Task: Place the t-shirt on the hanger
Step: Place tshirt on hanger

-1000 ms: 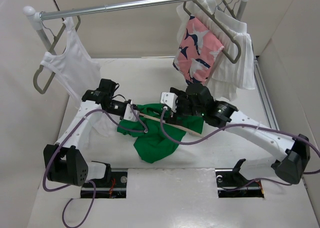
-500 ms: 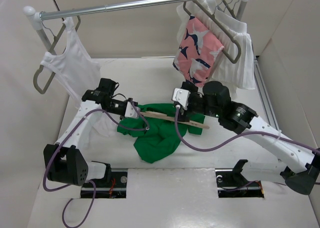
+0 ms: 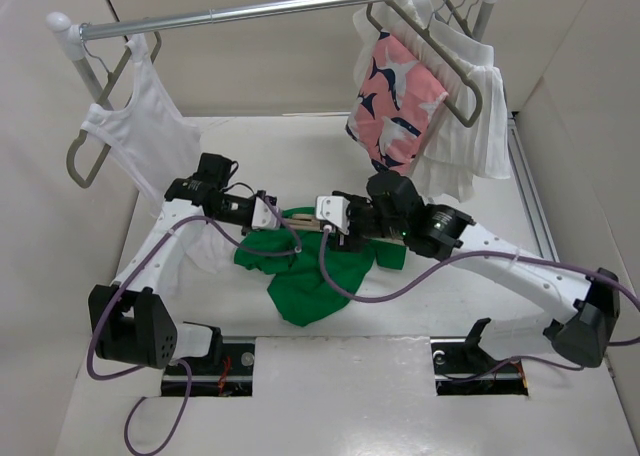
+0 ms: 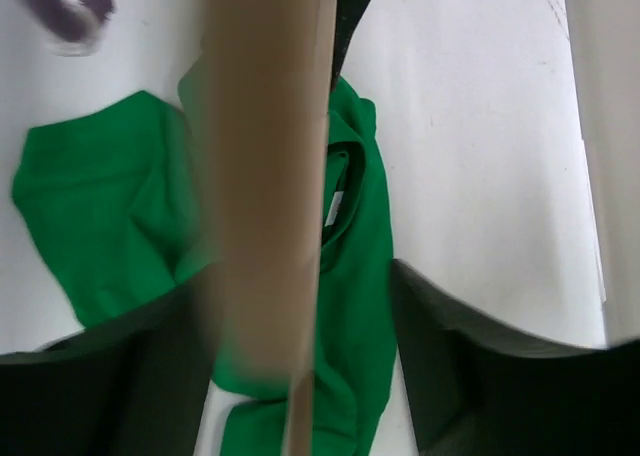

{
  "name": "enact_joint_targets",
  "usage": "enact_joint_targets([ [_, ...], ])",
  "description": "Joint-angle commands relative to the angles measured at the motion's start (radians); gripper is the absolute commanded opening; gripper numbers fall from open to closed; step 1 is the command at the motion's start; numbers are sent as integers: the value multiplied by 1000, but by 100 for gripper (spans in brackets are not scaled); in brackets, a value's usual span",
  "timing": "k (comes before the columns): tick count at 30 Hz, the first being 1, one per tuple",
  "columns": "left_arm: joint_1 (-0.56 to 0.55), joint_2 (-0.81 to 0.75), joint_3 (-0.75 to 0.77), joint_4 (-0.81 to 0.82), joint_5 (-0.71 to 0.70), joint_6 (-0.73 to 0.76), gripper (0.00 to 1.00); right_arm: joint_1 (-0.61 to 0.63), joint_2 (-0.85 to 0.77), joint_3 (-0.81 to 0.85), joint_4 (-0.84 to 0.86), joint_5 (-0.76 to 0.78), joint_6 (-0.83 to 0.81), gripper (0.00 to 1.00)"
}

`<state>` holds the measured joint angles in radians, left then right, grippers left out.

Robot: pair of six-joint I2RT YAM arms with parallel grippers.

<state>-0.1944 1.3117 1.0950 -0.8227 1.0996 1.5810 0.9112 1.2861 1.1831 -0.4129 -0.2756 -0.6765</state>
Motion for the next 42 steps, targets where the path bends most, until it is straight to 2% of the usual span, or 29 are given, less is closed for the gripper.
enact_joint_targets([
  [1,-2,-17,39,-78,57,62,0,3,47,39,108,9,8,61],
  [2,-2,-26,39,-88,57,62,0,3,56,39,126,-5,8,42],
  [4,-2,-26,39,-101,68,73,0,3,77,29,135,-26,8,25],
  [5,-2,-26,39,-101,78,73,0,3,78,29,147,-27,8,8],
  [6,-2,-26,39,-111,78,73,0,3,78,29,148,-27,8,0],
  [8,-2,-26,39,-122,100,59,0,3,58,19,148,-2,18,0],
  [9,-2,-37,39,-106,100,-2,10,-11,44,7,148,10,28,0],
  [10,-2,-37,39,-87,114,-47,46,-29,16,-11,148,25,49,0],
  [12,-2,-49,39,-40,144,-116,76,-61,-7,-34,132,35,58,0],
  [13,-2,-49,39,-26,157,-166,100,-99,-25,-57,119,35,75,0],
  [14,-2,-70,39,32,167,-214,100,-116,-25,-69,103,47,89,0],
  [16,7,-98,7,170,166,-403,100,-161,-57,-100,48,85,103,0],
  [17,7,-117,-12,268,143,-670,100,-175,-70,-111,33,96,112,0],
  [18,7,-162,-33,459,52,-779,100,-187,-85,-120,17,108,112,0],
  [20,-5,-212,-108,571,-80,-861,100,-198,-134,-140,-22,165,112,0],
  [21,-22,-241,-125,571,-152,-837,100,-198,-148,-140,-36,185,123,0],
  [22,-72,-241,-139,548,-296,-740,100,-198,-162,-140,-47,208,123,0],
  [25,-143,-180,-149,409,-466,-623,100,-219,-195,-149,-82,208,132,0],
  [32,-152,28,-156,408,-615,-581,100,-230,-220,-149,-92,185,132,0],
  [36,-152,98,-129,384,-617,-498,96,-230,-220,-140,-92,138,132,0],
  [38,-143,109,-120,367,-587,-457,92,-230,-229,-140,-92,122,132,0],
  [40,-143,121,-119,333,-548,-438,79,-230,-240,-140,-92,110,132,0],
  [42,-143,132,-119,292,-528,-427,62,-230,-249,-149,-83,110,132,0],
])
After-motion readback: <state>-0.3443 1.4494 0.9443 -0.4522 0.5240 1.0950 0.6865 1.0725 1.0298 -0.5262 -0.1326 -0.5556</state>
